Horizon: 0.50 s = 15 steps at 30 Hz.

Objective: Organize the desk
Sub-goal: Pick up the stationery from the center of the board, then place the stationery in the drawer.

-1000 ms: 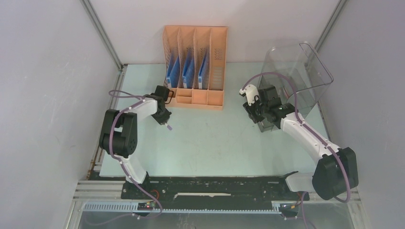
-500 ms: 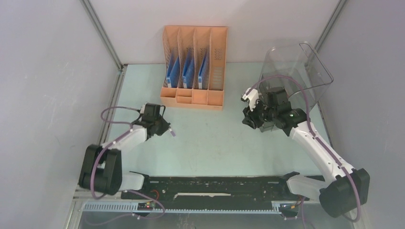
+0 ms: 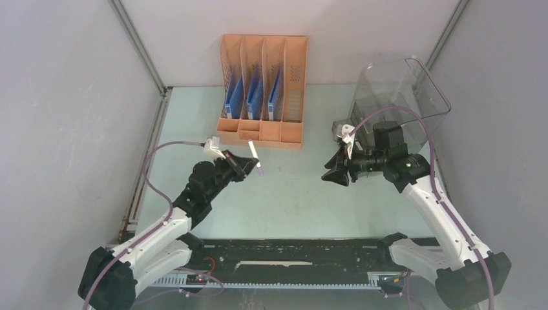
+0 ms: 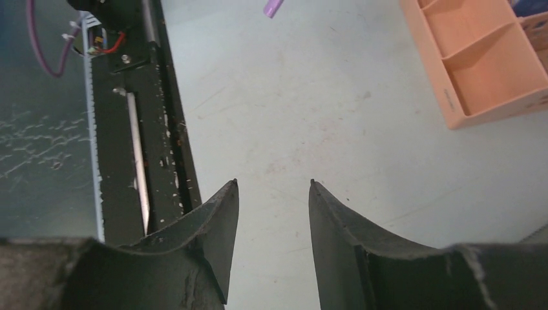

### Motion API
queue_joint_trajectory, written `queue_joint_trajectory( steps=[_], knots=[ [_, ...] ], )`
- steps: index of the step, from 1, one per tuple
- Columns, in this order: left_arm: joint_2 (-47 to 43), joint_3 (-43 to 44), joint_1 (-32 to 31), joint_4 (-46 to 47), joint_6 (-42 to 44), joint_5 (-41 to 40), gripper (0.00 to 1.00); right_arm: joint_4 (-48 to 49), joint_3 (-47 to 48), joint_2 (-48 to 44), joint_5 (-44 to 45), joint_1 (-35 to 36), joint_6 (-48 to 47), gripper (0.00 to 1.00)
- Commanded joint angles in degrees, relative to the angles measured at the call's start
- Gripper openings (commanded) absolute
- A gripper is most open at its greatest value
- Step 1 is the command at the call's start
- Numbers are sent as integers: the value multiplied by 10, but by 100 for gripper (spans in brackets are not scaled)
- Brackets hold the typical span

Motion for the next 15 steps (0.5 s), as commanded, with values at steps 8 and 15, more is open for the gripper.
queue_joint_trajectory(
  steps=[8,15],
  knots=[
    [15,17,-142,217,58,-65,0,19,21,14,-75,-6,56,54],
    [76,50,-203,266,85,-92,0,71,1,18,-85,-5,116,55]
  ],
)
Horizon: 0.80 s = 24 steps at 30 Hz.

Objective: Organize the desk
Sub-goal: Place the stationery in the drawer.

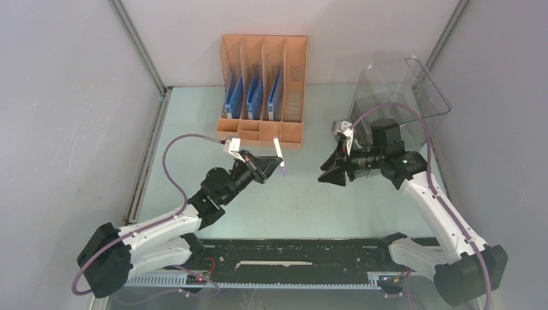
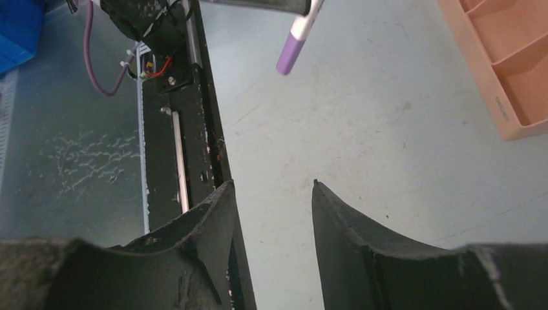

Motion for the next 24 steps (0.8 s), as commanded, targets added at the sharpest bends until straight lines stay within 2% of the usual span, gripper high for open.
queue_joint_trajectory(
  steps=[1,8,24],
  knots=[
    [34,43,-32,70,38,-31,0,70,-5,-5,-14,-1,64,55],
    [91,76,-74,104,52,-43,0,92,-17,0,-17,1,83,61],
    [180,133,-125,147,60,-40,0,101,-17,16,17,15,102,63]
  ],
)
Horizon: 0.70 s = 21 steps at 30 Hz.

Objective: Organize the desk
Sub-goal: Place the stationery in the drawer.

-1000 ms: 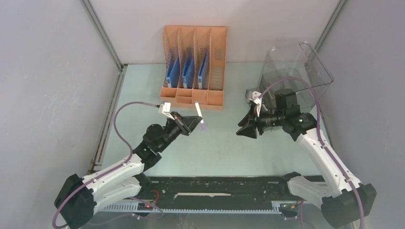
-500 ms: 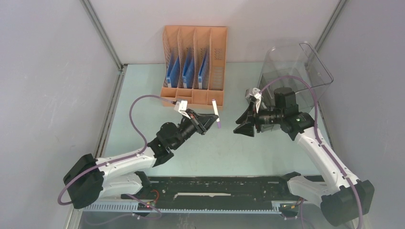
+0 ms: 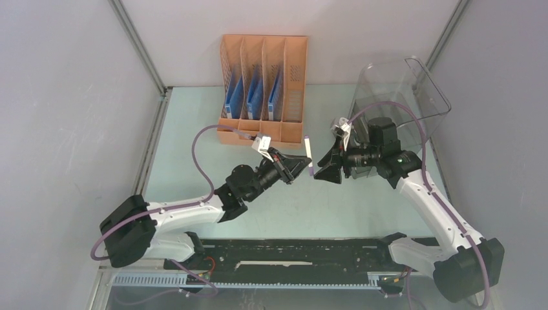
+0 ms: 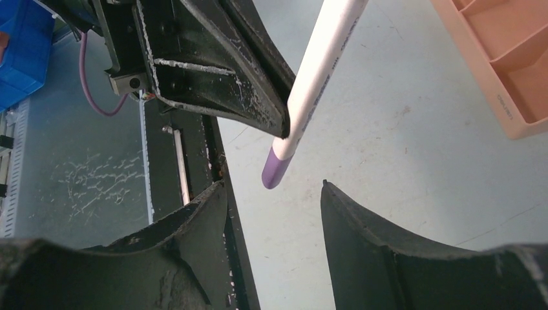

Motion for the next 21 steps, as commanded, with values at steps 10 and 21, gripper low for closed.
queue_joint_trajectory(
  steps=[10,21],
  knots=[
    [40,46,-22,57,19,-2,0,47,-12,-7,25,7,42,61],
    [53,54,-28,62,17,3,0,57,-12,-11,46,7,57,49]
  ],
)
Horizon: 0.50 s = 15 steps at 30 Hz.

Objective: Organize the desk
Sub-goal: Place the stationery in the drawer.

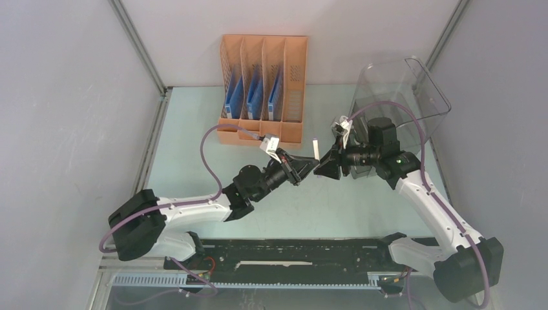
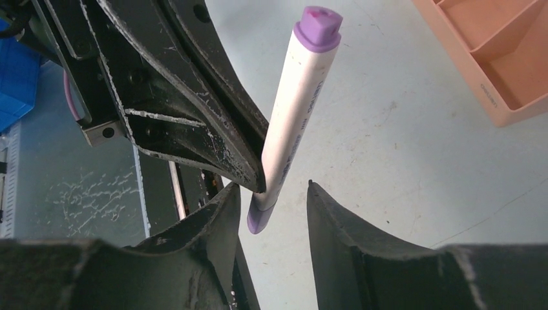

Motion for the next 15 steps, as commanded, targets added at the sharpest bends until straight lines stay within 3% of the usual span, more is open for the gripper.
queue_joint_trajectory(
  steps=[1,10,13,15],
  knots=[
    [6,30,-5,31,13,4,0,24,-1,-11,12,4,13,47],
    [2,29,-6,31,13,1,5,27,-1,-12,27,4,17,8],
    [-5,26,-6,24,16,-3,14,27,-1,-14,27,3,16,0],
    [-17,27,-6,2,18,-9,26,26,-1,-14,28,4,14,0]
  ],
)
